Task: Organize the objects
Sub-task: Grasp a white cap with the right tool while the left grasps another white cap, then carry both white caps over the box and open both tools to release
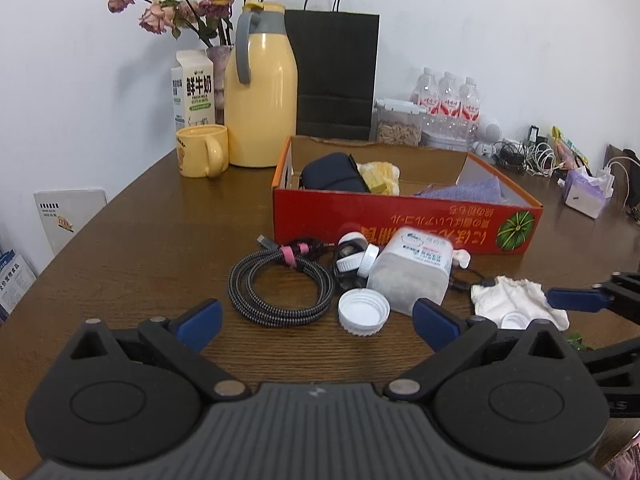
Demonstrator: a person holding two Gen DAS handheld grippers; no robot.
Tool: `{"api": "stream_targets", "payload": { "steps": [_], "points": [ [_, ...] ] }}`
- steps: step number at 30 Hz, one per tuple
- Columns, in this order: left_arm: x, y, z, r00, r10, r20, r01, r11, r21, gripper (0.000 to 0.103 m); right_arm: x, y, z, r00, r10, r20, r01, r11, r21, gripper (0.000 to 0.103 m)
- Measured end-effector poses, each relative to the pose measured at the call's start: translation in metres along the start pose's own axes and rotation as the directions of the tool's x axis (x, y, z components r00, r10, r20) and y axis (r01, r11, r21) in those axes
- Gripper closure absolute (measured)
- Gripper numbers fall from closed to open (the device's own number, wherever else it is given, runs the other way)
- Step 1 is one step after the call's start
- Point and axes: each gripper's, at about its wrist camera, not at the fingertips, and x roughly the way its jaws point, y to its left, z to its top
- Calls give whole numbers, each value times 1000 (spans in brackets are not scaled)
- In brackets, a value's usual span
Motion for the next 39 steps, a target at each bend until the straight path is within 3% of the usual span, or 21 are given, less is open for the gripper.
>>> {"api": "stream_targets", "payload": {
  "steps": [9, 13, 18, 20, 22, 23, 39],
  "points": [
    [34, -15, -4, 997, -40, -60, 41, 999, 24, 2, 24, 2, -2, 998, 1, -69, -1, 1000, -6, 44],
    [53, -26, -6, 994, -40, -99, 44, 998, 37, 27, 26, 0, -4, 997, -1, -79, 1, 1000, -2, 49],
    [66, -35, -4, 994, -22, -110, 27, 999, 42, 31, 27, -2, -5, 997, 12, -71, -12, 1000, -2, 62],
    [69, -39, -3, 993, -13, -120, 19, 998, 53, 42, 27, -2, -5, 998, 19, -67, -19, 1000, -2, 64],
    [73, -40, -3, 992, 6, -125, 2, 998, 60, 60, 27, -1, -5, 998, 22, -63, -22, 1000, -4, 64],
    [73, -40, -3, 993, 8, -122, -1, 998, 57, 62, 27, -2, -5, 998, 25, -61, -25, 1000, -2, 64],
    [43, -37, 7, 999, -42, -1, 42, 998, 47, 62, 17, -12, 8, 997, 57, 48, -59, 997, 41, 64]
  ]
}}
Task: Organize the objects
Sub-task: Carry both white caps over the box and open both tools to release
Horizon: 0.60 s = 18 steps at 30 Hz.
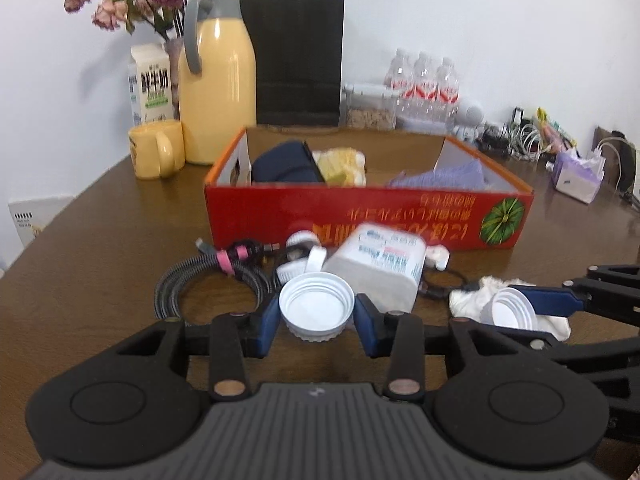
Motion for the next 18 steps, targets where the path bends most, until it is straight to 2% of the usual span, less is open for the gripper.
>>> {"api": "stream_targets", "payload": {
  "steps": [8, 18],
  "points": [
    [-8, -4, 33, 994, -10, 108, 9, 1000, 12, 62, 0, -9, 34, 995, -27, 99, 28, 1000, -5, 64],
    [11, -18, 84, 972, -54, 231, 56, 998, -6, 62, 24, -42, 87, 978, -91, 188, 85, 996, 41, 64]
  ]
}}
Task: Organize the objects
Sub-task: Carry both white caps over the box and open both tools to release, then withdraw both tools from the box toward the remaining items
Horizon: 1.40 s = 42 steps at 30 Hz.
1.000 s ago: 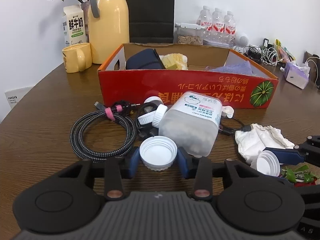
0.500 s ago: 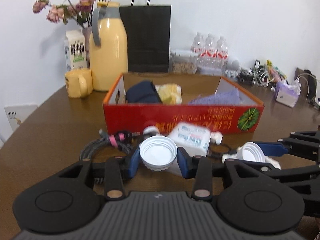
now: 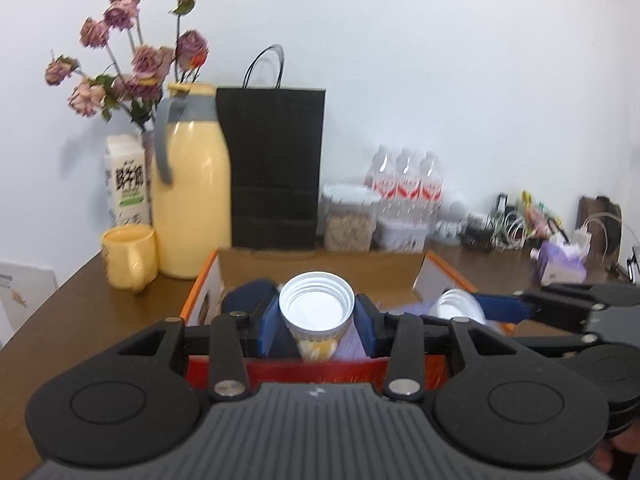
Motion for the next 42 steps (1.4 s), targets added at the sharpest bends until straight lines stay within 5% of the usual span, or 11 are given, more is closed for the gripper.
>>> {"api": "stream_targets", "payload": {
  "steps": [10, 17, 27, 30, 31, 37, 38, 42],
  "points": [
    [55, -11, 25, 1000, 20, 17, -20, 999, -34, 62, 55, -25, 15, 998, -58, 9, 58, 998, 24, 64],
    [105, -6, 17, 995, 92, -42, -93, 995, -37, 62, 91, -41, 3, 994, -111, -11, 111, 993, 44, 64],
    [114, -5, -3, 995, 75, -71, -74, 997, 17, 62, 101, -49, -16, 992, -104, -74, 108, 992, 58, 64],
    [112, -4, -4, 993, 96, -62, -96, 995, 10, 55, 101, -49, -19, 990, -117, -76, 122, 991, 60, 62],
    [110, -3, -4, 993, 103, -52, -102, 995, 8, 48, 100, -48, -19, 990, -121, -78, 126, 990, 57, 60],
    [96, 4, 0, 991, 133, 12, -132, 991, -27, 0, 92, -47, -18, 987, -152, -45, 155, 986, 57, 9],
    [94, 5, 0, 991, 135, 21, -134, 990, -32, 0, 90, -47, -18, 987, -158, -35, 160, 985, 61, 1],
    [91, 6, 1, 989, 143, 24, -142, 989, -38, 0, 88, -49, -19, 986, -166, -29, 168, 984, 67, 0]
  ]
}}
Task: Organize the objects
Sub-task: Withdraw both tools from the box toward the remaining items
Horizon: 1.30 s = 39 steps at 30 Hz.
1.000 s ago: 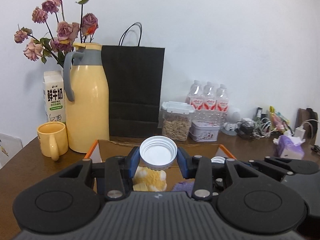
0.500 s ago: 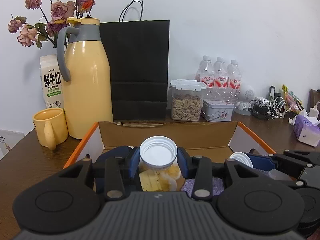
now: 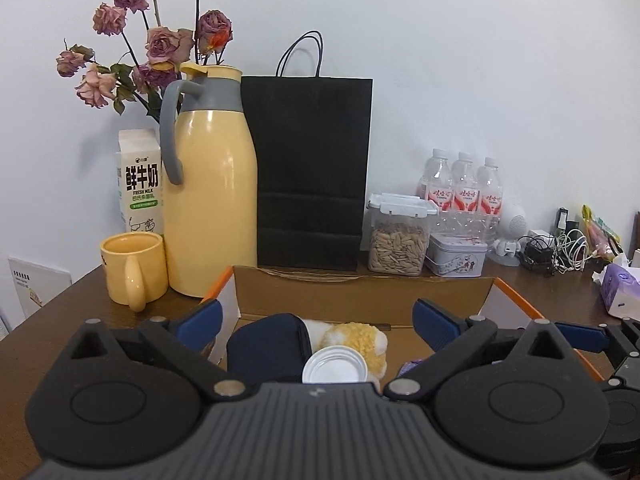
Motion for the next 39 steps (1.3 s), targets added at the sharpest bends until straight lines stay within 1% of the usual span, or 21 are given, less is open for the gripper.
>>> {"api": "stream_targets", "payload": {
  "steps": [6, 8, 14, 18, 20, 24, 27, 29, 32, 36, 39],
  "points": [
    [-4, 1, 2, 1000, -3, 2, 3, 1000, -3, 0, -2, 0, 0, 1000, 2, 6, -2, 1000, -4, 0],
    [-6, 0, 3, 1000, 8, -5, -8, 1000, 0, 0, -3, 0, 1, 1000, -1, 8, 1, 1000, -7, 0],
    [-20, 2, 7, 1000, 3, 14, -3, 1000, -3, 0, -14, 3, 3, 1000, 3, 29, -2, 1000, -28, 0],
    [-34, 3, 15, 1000, -6, 11, 6, 1000, -5, 0, -35, 3, 9, 997, 12, 78, -9, 999, -42, 0],
    [-45, 5, 18, 1000, -21, 18, 22, 1000, -9, 0, -48, 3, 14, 994, 19, 104, -13, 998, -56, 0],
    [-64, 8, 21, 999, -42, 29, 42, 999, 2, 0, -76, 3, 21, 989, 36, 142, -25, 996, -82, 0],
    [-75, 13, 21, 998, -53, 13, 53, 999, 4, 0, -96, 3, 24, 987, 43, 154, -27, 994, -108, 0],
    [-82, 19, 20, 998, -61, -4, 61, 998, -7, 0, -107, 3, 23, 987, 46, 152, -28, 992, -122, 0],
    [-95, 26, 17, 998, -59, -15, 59, 998, -1, 0, -124, 1, 18, 990, 62, 126, -47, 991, -122, 0],
    [-115, 35, 11, 999, -48, -23, 48, 999, 17, 0, -143, 1, 6, 994, 71, 84, -59, 990, -131, 0],
    [-128, 44, 5, 999, -39, -34, 39, 999, 13, 0, -156, 1, -6, 995, 82, 55, -74, 989, -129, 0]
  ]
}}
